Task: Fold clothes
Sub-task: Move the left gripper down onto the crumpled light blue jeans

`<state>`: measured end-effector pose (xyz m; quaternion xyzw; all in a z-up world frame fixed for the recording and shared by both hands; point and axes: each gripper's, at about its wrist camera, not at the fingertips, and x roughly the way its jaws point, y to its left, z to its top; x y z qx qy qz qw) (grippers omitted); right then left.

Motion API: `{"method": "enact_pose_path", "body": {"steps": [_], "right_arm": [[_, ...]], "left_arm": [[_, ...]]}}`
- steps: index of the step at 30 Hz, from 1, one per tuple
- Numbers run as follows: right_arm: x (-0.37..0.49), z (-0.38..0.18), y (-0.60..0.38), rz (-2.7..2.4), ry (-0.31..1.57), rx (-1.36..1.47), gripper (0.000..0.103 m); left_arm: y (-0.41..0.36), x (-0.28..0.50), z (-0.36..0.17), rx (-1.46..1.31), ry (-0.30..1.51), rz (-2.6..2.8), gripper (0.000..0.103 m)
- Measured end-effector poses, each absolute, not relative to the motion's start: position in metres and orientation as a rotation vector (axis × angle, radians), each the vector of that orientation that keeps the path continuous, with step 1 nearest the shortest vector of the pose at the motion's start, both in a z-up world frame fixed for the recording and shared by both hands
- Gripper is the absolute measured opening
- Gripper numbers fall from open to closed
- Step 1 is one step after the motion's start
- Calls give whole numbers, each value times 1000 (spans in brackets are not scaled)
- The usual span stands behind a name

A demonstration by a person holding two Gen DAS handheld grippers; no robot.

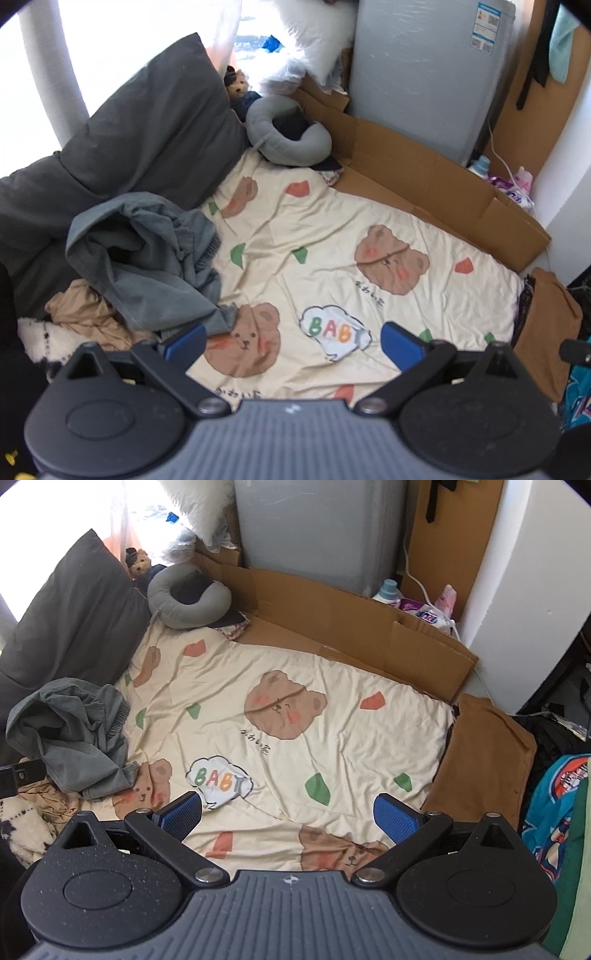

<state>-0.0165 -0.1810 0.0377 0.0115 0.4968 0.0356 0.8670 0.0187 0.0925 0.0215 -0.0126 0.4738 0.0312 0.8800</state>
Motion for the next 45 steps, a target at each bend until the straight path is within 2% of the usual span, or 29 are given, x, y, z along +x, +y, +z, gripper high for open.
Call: {"method": "enact_pose_path", "body": {"steps": [9, 18, 30, 32, 39, 45], "right_arm": [[-5, 32, -173, 128, 1007, 35, 102], [16, 25, -162, 201, 953, 31, 101], [52, 18, -142, 323, 875, 6, 99], [58, 18, -139, 338, 855, -8, 96], [77, 10, -125, 410, 827, -88, 96], [93, 0, -114, 503, 805, -91, 91]], "left_arm": [[154, 28, 26, -73, 929, 114, 100], [215, 37, 29, -112, 872, 182, 93], [280, 47, 10, -176, 800, 269, 69], [289, 51, 6, -180, 792, 290, 69], [324, 65, -8, -219, 760, 379, 61], [351, 80, -37, -223, 754, 452, 60]]}}
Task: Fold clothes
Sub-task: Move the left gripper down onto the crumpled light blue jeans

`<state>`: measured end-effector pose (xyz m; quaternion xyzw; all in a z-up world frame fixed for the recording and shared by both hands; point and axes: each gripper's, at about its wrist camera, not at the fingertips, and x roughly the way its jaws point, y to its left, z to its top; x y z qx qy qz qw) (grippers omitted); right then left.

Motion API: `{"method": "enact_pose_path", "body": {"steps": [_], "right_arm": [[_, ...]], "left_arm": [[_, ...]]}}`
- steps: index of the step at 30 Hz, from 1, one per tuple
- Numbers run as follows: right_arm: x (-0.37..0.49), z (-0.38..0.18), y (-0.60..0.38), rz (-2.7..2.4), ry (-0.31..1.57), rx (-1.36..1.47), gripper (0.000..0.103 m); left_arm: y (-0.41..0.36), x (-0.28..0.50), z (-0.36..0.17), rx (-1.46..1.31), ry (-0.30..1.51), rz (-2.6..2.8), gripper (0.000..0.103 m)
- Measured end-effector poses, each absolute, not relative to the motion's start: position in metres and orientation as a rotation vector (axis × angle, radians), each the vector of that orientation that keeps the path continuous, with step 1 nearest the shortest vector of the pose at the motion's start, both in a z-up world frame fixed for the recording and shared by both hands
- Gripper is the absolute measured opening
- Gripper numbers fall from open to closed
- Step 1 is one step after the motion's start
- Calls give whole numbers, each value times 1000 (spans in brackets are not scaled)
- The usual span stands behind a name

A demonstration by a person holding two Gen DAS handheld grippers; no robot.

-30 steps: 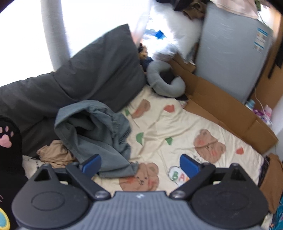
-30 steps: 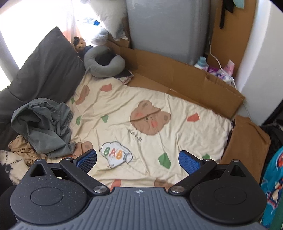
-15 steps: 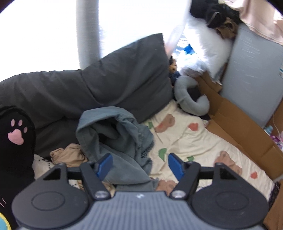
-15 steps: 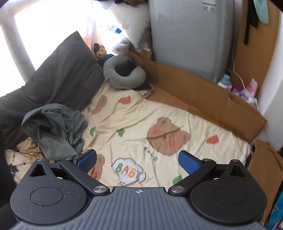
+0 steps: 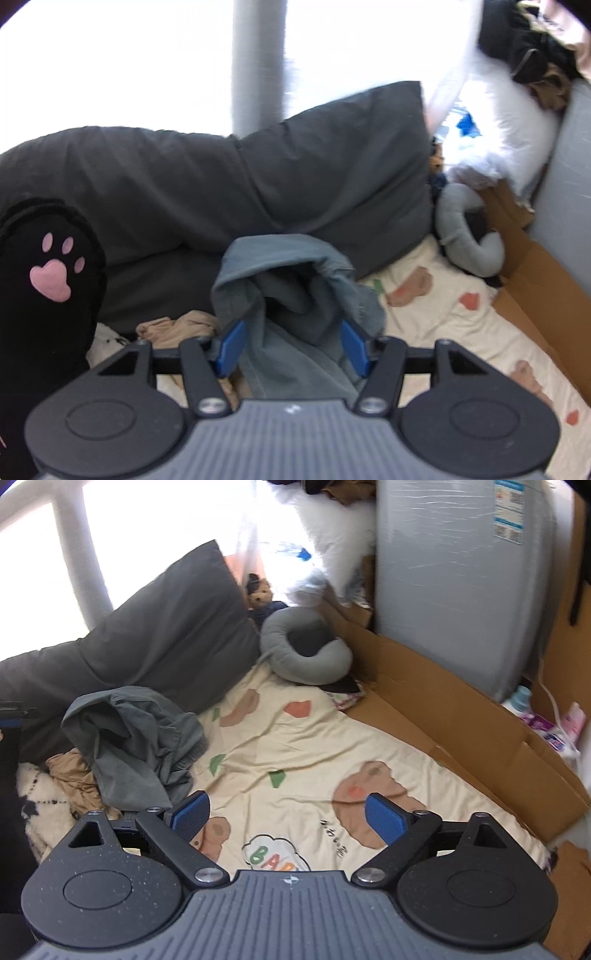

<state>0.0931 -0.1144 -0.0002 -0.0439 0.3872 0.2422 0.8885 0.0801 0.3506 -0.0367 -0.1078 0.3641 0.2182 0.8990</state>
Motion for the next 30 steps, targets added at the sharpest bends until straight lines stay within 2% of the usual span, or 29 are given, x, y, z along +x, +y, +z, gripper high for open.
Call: {"method": "enact_pose_path", "body": {"steps": [5, 30], "right_arm": [[108, -16, -106, 556, 816, -95, 85], [153, -119, -82, 726, 891, -81, 85]], "left_arm": [[369, 88, -63, -235, 740, 493, 60], [428, 145, -169, -176, 658, 617, 58]]}}
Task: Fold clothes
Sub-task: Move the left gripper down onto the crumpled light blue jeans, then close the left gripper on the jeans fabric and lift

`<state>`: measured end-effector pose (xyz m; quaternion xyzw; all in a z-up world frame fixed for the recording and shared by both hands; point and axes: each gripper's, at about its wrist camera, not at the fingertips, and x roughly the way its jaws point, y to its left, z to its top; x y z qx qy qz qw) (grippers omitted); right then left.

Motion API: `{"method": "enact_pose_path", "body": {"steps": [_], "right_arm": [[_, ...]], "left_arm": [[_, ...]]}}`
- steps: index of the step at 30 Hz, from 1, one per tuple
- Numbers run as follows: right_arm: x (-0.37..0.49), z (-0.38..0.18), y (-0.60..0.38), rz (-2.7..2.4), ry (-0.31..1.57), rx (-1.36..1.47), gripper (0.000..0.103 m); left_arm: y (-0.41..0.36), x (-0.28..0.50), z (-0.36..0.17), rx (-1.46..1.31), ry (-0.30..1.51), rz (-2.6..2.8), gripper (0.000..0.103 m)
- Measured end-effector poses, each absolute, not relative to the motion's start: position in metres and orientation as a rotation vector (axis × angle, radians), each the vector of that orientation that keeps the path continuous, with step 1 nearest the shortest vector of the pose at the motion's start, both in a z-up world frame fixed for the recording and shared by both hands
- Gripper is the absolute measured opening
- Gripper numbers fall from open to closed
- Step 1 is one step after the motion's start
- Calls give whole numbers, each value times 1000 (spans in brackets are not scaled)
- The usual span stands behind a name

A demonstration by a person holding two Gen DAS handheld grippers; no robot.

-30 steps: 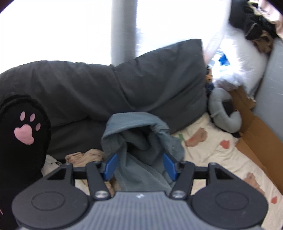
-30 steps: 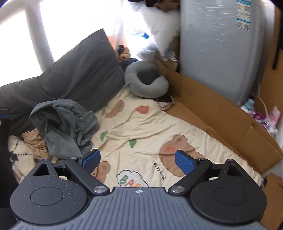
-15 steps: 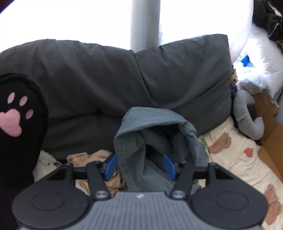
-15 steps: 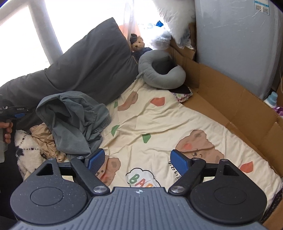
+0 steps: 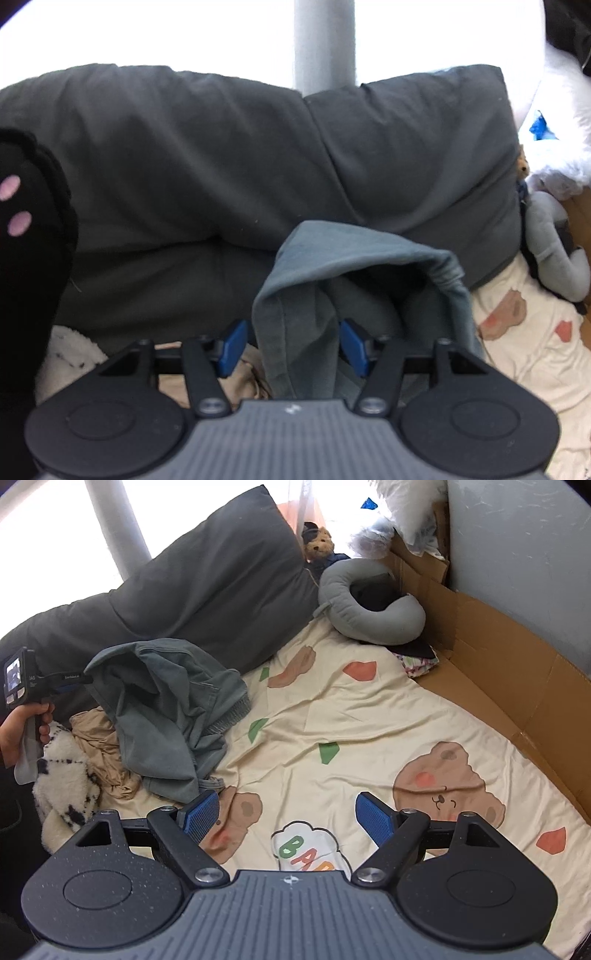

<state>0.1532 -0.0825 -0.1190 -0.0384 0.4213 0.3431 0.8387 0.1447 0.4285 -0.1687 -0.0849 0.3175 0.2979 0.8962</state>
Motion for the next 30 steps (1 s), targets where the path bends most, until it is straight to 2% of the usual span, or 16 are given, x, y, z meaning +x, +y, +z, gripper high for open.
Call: {"method": "enact_pose_path", "body": {"steps": [11, 12, 16, 18, 30], "right_arm": [[168, -167, -95, 684, 931, -58, 85], [168, -173, -96, 683, 942, -59, 85], [166, -188, -92, 687, 964, -89, 85], [166, -194, -89, 694, 974, -91, 85], [162, -200, -67, 732, 958, -94, 85]], "left_arm": [[448, 164, -203, -117, 658, 617, 53], [450, 165, -206, -104, 656, 616, 50], [455, 170, -214, -89, 662, 606, 19], [454, 168, -213, -87, 638, 592, 12], [399, 144, -157, -103, 498, 381, 8]]}}
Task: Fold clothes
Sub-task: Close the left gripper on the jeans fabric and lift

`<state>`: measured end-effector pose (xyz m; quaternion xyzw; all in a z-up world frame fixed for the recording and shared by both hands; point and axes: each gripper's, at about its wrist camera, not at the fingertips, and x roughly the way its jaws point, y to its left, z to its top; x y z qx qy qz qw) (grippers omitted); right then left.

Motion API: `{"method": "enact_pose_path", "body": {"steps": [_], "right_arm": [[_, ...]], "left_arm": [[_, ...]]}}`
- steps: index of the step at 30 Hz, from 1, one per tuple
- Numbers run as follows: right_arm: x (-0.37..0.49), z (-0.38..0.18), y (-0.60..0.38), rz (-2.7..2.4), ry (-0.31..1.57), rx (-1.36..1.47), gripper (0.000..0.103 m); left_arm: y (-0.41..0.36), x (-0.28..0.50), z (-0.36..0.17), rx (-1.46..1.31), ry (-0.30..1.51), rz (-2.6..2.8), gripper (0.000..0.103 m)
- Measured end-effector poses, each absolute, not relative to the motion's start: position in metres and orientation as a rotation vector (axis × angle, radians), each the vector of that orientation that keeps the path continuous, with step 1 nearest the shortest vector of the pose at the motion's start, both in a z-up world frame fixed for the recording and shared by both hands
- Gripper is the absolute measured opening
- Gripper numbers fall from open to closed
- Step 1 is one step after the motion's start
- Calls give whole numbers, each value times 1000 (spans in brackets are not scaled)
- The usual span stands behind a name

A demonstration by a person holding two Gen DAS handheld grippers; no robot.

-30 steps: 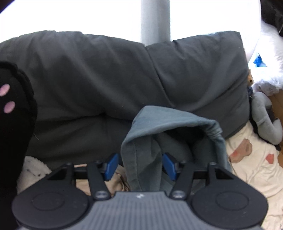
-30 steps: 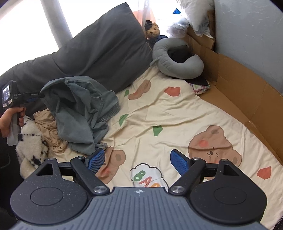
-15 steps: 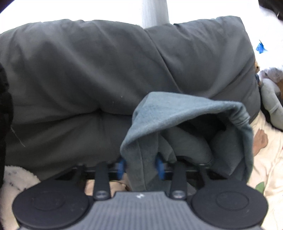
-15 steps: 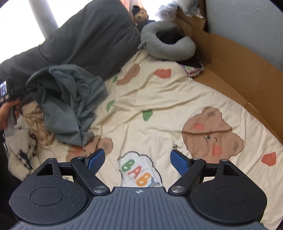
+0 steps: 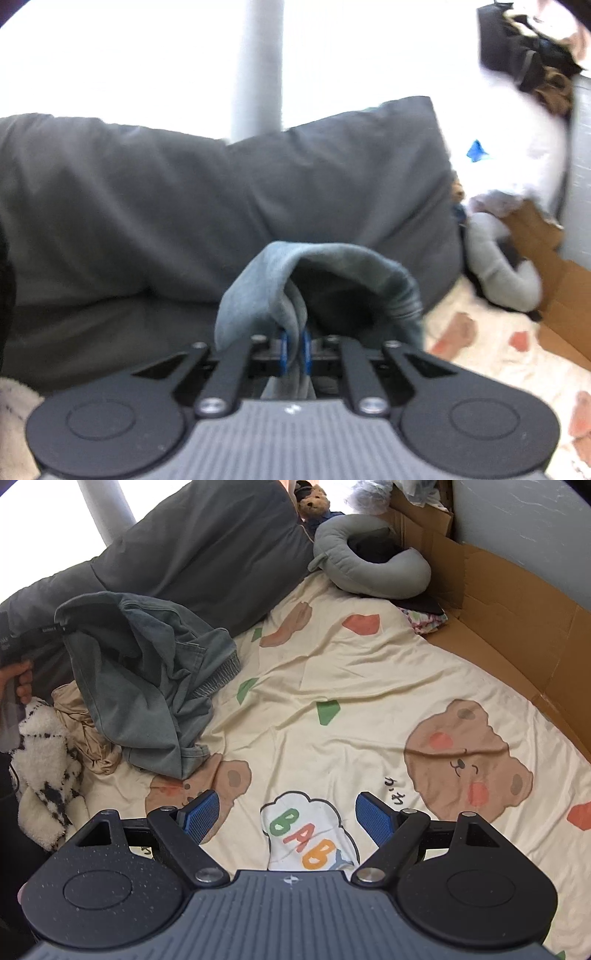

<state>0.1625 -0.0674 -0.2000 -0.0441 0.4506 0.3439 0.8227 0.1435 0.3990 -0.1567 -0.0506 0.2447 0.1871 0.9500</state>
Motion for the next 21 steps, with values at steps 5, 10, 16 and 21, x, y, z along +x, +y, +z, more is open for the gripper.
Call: {"method": "enact_pose_path", "body": {"steps": [5, 10, 16, 21], "right_arm": [[163, -200, -59, 750, 950, -89, 85], [162, -198, -52, 765, 939, -80, 85], [163, -192, -48, 770, 918, -63, 85], [163, -190, -46, 779, 903, -58, 85]], "left_arm": [[370, 148, -140, -78, 493, 267, 8], [337, 156, -134, -91, 504, 164, 8], [289, 174, -133, -77, 519, 22, 8], [249, 182, -141, -121, 552, -115, 8]]}}
